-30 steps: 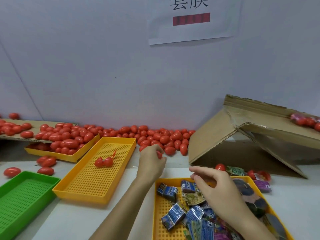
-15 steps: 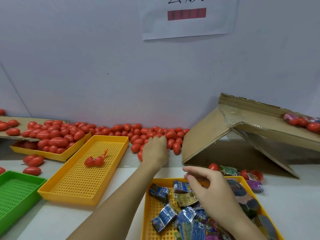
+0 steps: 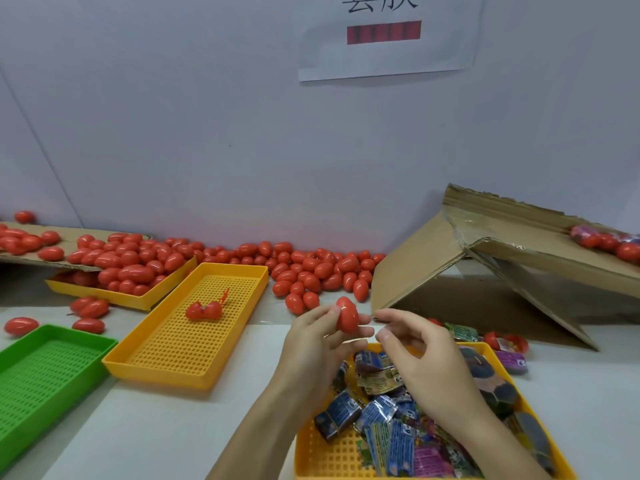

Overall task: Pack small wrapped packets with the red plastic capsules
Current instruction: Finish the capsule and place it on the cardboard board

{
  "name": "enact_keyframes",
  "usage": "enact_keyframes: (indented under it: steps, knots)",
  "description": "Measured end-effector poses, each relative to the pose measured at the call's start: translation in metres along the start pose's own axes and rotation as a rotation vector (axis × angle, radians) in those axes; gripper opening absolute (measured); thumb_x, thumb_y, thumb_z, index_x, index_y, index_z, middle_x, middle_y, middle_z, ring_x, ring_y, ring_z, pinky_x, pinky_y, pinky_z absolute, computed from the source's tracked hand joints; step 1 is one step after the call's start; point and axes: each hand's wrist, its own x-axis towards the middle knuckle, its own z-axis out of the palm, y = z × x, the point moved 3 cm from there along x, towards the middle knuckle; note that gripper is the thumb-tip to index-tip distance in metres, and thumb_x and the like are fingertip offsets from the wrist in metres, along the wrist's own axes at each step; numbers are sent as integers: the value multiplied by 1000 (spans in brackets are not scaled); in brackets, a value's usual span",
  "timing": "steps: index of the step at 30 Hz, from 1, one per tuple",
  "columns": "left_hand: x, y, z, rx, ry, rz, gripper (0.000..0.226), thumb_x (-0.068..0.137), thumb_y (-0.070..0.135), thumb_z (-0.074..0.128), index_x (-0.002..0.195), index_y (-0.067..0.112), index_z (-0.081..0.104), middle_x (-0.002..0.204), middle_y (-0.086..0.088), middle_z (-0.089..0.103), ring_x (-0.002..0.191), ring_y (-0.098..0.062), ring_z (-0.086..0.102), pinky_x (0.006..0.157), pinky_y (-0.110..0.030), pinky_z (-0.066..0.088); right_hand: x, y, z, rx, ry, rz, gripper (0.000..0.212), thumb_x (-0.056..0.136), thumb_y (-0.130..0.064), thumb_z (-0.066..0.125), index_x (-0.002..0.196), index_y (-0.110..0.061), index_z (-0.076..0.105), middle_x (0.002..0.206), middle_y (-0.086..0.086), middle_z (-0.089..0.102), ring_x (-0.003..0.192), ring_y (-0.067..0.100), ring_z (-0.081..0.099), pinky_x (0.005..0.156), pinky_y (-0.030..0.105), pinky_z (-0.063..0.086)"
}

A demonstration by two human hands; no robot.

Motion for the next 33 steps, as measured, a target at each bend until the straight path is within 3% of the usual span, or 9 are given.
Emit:
enact_keyframes:
  steps: [2,6,11,21,24,27,33]
  knots:
    - [-5,-2,2,-173,-18,-66,27,95,12,51,101,-9,67,92,-24,71,74,-27,69,63,-29,58,-1,-4,1,16,-4,-33,18,93,-35,64,110,-39,67,95,-24,68,97,-5,63,78,9,49]
    - [-9,-7,5,-225,-46,-114,35,78,20,57,93,-7,74,84,-24,67,65,-24,63,57,-28,55,-4,-12,5,26,-40,-101,34,80,-57,57,106,-38,71,94,-22,71,96,-3,64,79,10,49]
    - [-8,-8,3,-217,-70,-106,37,78,20,56,94,-9,74,83,-23,66,63,-24,61,58,-28,54,-5,-14,6,17,-44,-139,14,89,-41,63,101,-43,69,93,-25,71,97,-2,65,79,10,50]
    - [-5,-11,0,-153,-80,-37,31,82,19,62,98,-5,73,87,-21,69,70,-23,67,62,-28,57,-6,-11,5,-33,-14,-119,18,92,-32,66,107,-41,69,97,-27,69,98,-4,63,78,16,54]
    - [-6,-9,-2,7,-13,93,29,84,24,72,107,5,68,96,-14,73,83,-25,73,69,-27,57,-6,-11,4,2,11,-115,22,91,-29,67,109,-42,68,99,-26,69,98,-3,65,76,15,55]
    - [-11,-6,-1,342,61,270,23,77,34,80,95,26,69,92,-2,73,81,-21,73,67,-24,57,-6,-11,4,107,-10,-84,21,93,-30,62,112,-36,68,100,-22,73,96,-1,69,72,15,56]
    - [-18,-3,8,735,124,586,28,79,18,82,90,31,60,79,11,62,74,-12,63,58,-26,56,-6,-11,7,233,-75,-32,28,79,-45,67,105,-33,72,95,-17,77,92,1,72,71,13,55]
